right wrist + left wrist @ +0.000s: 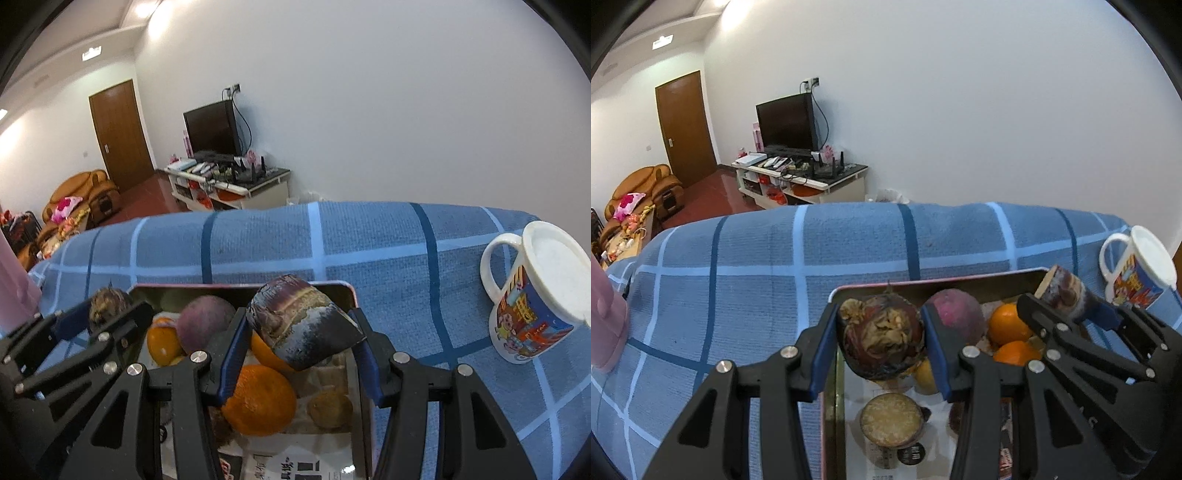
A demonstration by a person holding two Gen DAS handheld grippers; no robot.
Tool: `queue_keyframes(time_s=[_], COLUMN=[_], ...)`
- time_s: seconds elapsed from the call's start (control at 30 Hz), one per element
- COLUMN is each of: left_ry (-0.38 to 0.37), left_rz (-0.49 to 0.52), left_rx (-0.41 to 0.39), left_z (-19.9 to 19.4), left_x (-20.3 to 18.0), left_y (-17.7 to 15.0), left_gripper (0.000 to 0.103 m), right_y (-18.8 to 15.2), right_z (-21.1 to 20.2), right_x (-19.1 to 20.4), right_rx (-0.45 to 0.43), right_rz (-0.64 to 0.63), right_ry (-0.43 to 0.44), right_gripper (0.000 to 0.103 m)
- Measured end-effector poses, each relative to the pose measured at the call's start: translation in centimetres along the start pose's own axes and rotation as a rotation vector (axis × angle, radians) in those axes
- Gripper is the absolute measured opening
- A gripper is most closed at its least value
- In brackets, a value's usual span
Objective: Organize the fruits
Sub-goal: 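Open both tools to drop the brown fruit and taro slice into the tin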
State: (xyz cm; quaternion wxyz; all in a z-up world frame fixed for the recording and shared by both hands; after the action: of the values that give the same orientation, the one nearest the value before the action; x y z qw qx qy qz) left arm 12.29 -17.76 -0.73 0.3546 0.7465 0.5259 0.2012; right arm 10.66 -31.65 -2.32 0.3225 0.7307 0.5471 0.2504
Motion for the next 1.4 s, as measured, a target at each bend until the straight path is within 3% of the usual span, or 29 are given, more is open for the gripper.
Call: queue_keyframes(time_s=[0.07,0.17,0.27,0.43,0.93,1.0,1.07,1.2,1.27,1.4], left_ry=[0.004,0.020,0.029,0.073,0.062,0.099,0.150,0.132,0.129,0.108], left_rz=[0.007,0.022,0.033,0.094,0.114,0.127,0.134,0.084,0.055,0.035], left_rx=[0.023,0.046,0.070,0.047,-0.009,-0.032,-0.067,-0.093,-0.113,-0.153], left_z=[0.5,1.3,2.0,2.0,-0.3,-0.9,-1.5,-2.4,-2.9,-3.9], left_x=[-0.2,-0.2,-0.3,-0.9,-1.5,-1.6,-1.4,-0.2,0.7,1.4], left_y=[-0.2,-0.6,-0.9,-1.3,-3.0,-3.1,-3.1,-3.2,-3.1,-3.1], left_gripper=[0.046,0.046,0.046,0.047,0.049,0.057,0.073,0.087,0.099,0.103], right_y=[-0.1,-0.5,-0.5,-1.3,-1.7,-1.8,-1.8,-1.6,-1.4,-1.4], right_z=[0.8,1.0,1.0,0.8,-0.6,-0.8,-0.8,-1.1,-1.4,-1.8], right_x=[0.2,0.7,0.6,1.3,-0.3,-0.7,-0.9,-1.3,-1.6,-2.5], right_rx=[0.029,0.013,0.005,-0.050,-0.040,-0.036,-0.032,-0.030,-0.039,-0.047], right_rz=[-0.005,-0.057,-0.066,-0.163,-0.131,-0.118,-0.107,-0.065,-0.044,0.003], right_ry=[0.011,-0.041,-0.038,-0.089,0.010,0.032,0.053,0.114,0.134,0.182], right_gripper=[0.055,0.055,0.056,0.056,0.056,0.056,0.056,0.058,0.060,0.072])
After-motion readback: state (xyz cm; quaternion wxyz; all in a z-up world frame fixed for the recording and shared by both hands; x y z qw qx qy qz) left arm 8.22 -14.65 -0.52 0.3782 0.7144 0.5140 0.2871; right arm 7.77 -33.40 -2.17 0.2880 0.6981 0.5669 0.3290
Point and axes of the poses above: each gripper's, at about its wrist camera, not at the fingertips, and z roughly the way its jaws point, x to its left, y to its top, the point moved 2 cm from there along z, roughly the way its jaws point, and after that the axes turned 7 degrees about -y, right-handed, at the moved point
